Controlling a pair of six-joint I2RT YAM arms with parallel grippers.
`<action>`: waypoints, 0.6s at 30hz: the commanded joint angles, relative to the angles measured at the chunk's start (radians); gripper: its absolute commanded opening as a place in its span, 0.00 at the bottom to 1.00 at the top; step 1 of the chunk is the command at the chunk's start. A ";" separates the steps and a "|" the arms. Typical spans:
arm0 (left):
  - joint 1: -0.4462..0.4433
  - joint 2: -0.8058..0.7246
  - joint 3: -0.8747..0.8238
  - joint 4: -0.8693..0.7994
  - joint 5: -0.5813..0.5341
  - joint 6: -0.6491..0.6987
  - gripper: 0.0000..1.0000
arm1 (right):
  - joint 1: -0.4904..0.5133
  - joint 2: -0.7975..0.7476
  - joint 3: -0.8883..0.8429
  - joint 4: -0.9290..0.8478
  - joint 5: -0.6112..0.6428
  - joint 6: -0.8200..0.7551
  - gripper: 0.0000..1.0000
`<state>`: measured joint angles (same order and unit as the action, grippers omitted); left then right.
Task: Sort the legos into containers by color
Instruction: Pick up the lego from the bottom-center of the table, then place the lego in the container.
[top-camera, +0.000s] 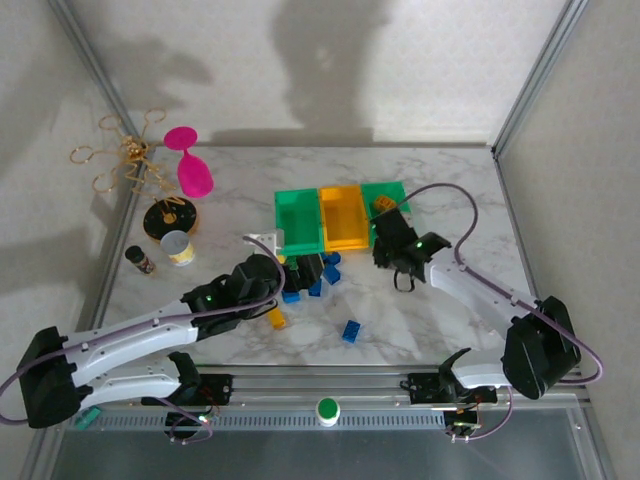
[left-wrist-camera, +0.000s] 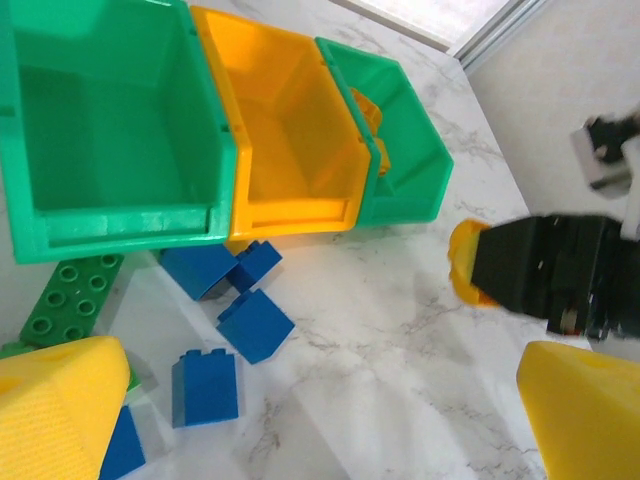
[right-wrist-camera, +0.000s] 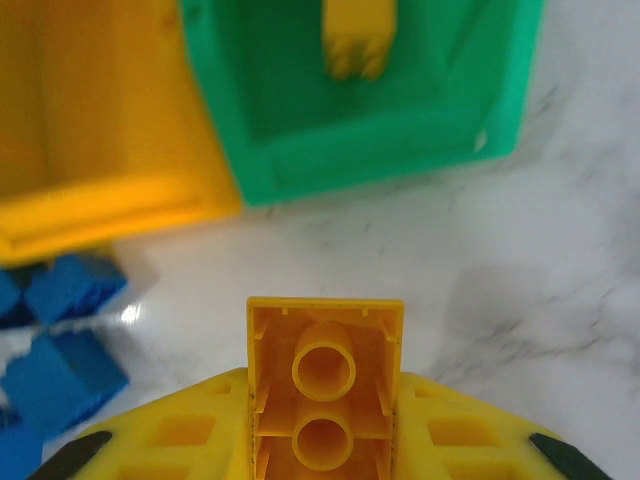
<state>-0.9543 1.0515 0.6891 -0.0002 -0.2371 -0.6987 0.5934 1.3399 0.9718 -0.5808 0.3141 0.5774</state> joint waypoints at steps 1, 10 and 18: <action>-0.004 0.030 0.046 0.045 -0.019 0.037 1.00 | -0.084 0.025 0.059 0.044 0.008 -0.099 0.30; -0.003 0.097 0.091 0.075 -0.024 0.050 1.00 | -0.193 0.212 0.204 0.153 -0.041 -0.181 0.29; 0.008 0.125 0.098 0.083 -0.036 0.051 1.00 | -0.246 0.380 0.322 0.200 -0.097 -0.231 0.29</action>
<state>-0.9531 1.1664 0.7574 0.0662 -0.2386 -0.6647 0.3618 1.6688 1.2381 -0.4076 0.2417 0.3862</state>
